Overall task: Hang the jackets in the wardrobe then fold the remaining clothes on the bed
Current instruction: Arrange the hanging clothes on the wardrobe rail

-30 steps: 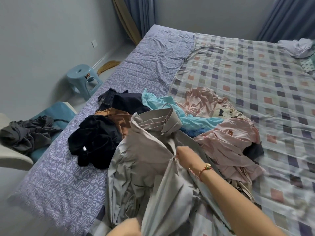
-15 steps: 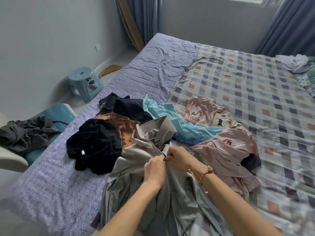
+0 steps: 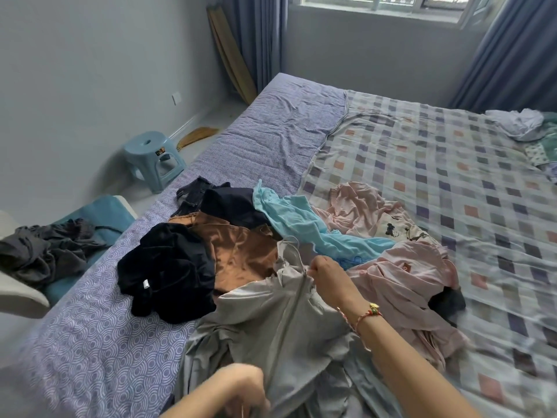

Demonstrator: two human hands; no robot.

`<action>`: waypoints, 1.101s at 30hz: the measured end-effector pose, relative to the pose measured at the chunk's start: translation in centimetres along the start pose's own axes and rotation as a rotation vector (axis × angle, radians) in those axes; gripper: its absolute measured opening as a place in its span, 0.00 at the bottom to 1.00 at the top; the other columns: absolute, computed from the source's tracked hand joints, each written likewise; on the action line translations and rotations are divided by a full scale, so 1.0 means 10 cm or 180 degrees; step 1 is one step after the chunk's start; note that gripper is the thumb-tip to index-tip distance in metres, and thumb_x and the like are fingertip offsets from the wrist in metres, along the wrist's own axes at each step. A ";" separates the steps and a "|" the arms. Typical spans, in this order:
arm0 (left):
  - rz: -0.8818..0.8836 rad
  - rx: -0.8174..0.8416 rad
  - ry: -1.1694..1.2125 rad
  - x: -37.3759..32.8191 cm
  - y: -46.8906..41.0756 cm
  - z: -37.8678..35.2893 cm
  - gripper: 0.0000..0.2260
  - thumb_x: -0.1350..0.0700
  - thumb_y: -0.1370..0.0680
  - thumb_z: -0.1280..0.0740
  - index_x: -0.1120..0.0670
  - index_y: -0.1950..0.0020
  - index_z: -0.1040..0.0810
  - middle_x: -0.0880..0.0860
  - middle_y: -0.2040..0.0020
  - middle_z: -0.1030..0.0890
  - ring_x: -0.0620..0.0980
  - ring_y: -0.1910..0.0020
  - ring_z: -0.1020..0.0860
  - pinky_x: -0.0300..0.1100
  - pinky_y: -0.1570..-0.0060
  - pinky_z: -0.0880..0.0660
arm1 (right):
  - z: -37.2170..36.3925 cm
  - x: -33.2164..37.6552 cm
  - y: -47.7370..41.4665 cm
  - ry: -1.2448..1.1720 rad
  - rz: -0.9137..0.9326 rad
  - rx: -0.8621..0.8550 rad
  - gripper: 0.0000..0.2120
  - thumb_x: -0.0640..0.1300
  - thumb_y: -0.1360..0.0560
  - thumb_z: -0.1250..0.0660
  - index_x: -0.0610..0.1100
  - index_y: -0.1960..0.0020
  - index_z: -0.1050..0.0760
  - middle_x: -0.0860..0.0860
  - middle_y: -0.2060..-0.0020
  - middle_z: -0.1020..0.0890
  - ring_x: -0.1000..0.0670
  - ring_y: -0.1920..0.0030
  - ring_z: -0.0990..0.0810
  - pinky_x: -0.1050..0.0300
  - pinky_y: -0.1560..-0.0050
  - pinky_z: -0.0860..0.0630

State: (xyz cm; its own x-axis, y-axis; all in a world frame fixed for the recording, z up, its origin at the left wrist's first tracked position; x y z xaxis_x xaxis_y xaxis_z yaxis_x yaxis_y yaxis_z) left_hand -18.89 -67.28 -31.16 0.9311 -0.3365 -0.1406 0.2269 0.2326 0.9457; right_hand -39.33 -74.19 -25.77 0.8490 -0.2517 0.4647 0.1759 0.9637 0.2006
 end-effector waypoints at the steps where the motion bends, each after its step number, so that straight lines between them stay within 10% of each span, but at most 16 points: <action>1: -0.0041 -0.0035 0.0339 0.03 -0.04 0.12 0.16 0.47 0.23 0.39 0.60 0.54 0.23 0.56 0.55 0.21 0.58 0.45 0.20 0.45 0.49 0.25 | 0.03 0.01 0.01 -0.0109 0.0006 0.0058 0.05 0.38 0.21 0.42 0.39 0.49 0.28 0.44 0.49 0.24 0.49 0.53 0.28 0.61 0.53 0.35; 4: -0.0286 -0.0551 0.2674 0.02 -0.20 0.53 0.23 0.42 0.21 0.44 0.60 0.41 0.26 0.58 0.51 0.21 0.56 0.55 0.21 0.43 0.58 0.26 | 0.06 0.05 0.18 -0.0377 0.0037 0.0239 0.05 0.38 0.22 0.40 0.39 0.53 0.26 0.46 0.55 0.23 0.50 0.55 0.29 0.62 0.56 0.36; 6: -0.0518 0.0098 0.4348 -0.16 -0.35 0.64 0.29 0.34 0.24 0.43 0.57 0.39 0.26 0.58 0.49 0.21 0.56 0.53 0.21 0.47 0.59 0.24 | -0.01 0.14 0.35 -0.0473 0.0075 0.0379 0.06 0.38 0.22 0.40 0.38 0.54 0.25 0.49 0.60 0.24 0.50 0.56 0.28 0.62 0.58 0.37; 10: -0.0442 0.0059 0.5287 -0.46 -0.71 0.70 0.16 0.46 0.24 0.34 0.60 0.52 0.20 0.59 0.60 0.18 0.54 0.59 0.19 0.45 0.61 0.23 | -0.25 0.42 0.62 -0.0465 0.0393 0.0736 0.08 0.37 0.23 0.41 0.35 0.49 0.25 0.40 0.48 0.22 0.46 0.49 0.25 0.59 0.50 0.34; 13: -0.0123 -0.0840 0.5593 -0.32 -0.92 0.64 0.05 0.64 0.23 0.37 0.64 0.53 0.23 0.58 0.69 0.22 0.53 0.71 0.23 0.40 0.72 0.24 | -0.33 0.43 0.69 -0.0388 0.0493 0.1059 0.09 0.41 0.22 0.39 0.36 0.49 0.24 0.42 0.49 0.21 0.46 0.51 0.25 0.60 0.52 0.34; 18: 0.0139 -0.1441 0.5350 -0.15 -0.84 0.53 0.15 0.58 0.23 0.34 0.68 0.43 0.27 0.63 0.47 0.21 0.61 0.48 0.22 0.48 0.49 0.26 | -0.02 0.02 0.10 -0.0885 -0.0246 -0.0064 0.15 0.47 0.24 0.34 0.43 0.39 0.27 0.48 0.47 0.23 0.49 0.45 0.25 0.57 0.42 0.29; 21: -0.0004 -0.1377 0.5359 -0.09 -0.75 0.47 0.16 0.57 0.23 0.33 0.69 0.42 0.26 0.65 0.47 0.21 0.59 0.50 0.22 0.47 0.52 0.25 | -0.24 -0.02 -0.23 -0.0116 -0.0233 0.0840 0.23 0.52 0.25 0.34 0.43 0.34 0.32 0.46 0.40 0.26 0.46 0.38 0.29 0.54 0.39 0.31; 24: -0.0067 -0.1466 0.5296 0.02 -0.73 0.42 0.17 0.55 0.23 0.33 0.68 0.42 0.25 0.63 0.48 0.19 0.58 0.49 0.21 0.48 0.47 0.25 | -0.52 0.13 -0.18 -0.0171 -0.0127 0.1905 0.24 0.63 0.23 0.44 0.43 0.58 0.24 0.46 0.57 0.22 0.48 0.52 0.27 0.58 0.57 0.32; 26: -0.0084 -0.1494 0.5315 0.09 -0.69 0.42 0.19 0.53 0.24 0.32 0.67 0.42 0.24 0.62 0.50 0.18 0.58 0.49 0.20 0.48 0.47 0.24 | -0.61 0.20 -0.12 0.0179 0.0053 0.1960 0.34 0.69 0.26 0.51 0.43 0.52 0.20 0.44 0.44 0.22 0.48 0.45 0.28 0.54 0.44 0.33; 28: -0.0137 -0.1552 0.5252 0.16 -0.68 0.47 0.20 0.51 0.26 0.30 0.66 0.43 0.24 0.60 0.53 0.18 0.56 0.52 0.20 0.44 0.52 0.24 | -0.60 0.30 -0.07 0.0710 0.0511 0.1798 0.31 0.66 0.25 0.49 0.43 0.47 0.20 0.44 0.40 0.24 0.46 0.39 0.30 0.51 0.38 0.38; 33: -0.0535 -0.1660 0.5196 0.11 -0.48 0.67 0.14 0.54 0.23 0.33 0.63 0.45 0.23 0.58 0.54 0.19 0.54 0.54 0.22 0.42 0.55 0.27 | -0.24 0.34 -0.08 -0.0124 0.0419 0.1213 0.14 0.44 0.21 0.41 0.39 0.59 0.22 0.46 0.60 0.19 0.46 0.57 0.21 0.62 0.58 0.30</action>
State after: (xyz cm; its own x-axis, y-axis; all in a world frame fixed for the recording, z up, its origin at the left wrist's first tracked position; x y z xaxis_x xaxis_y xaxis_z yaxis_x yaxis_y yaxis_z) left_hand -20.84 -74.87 -33.88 0.1191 0.7400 -0.6619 0.0985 0.6546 0.7495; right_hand -35.43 -75.58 -26.38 0.8310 -0.1387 0.5387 -0.1365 0.8880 0.4391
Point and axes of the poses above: each hand's wrist, its own y-axis away from the middle knuckle, its own z-axis out of the back of the hand, x = y × z, the point moved 5 cm from there along -y, towards the middle knuckle
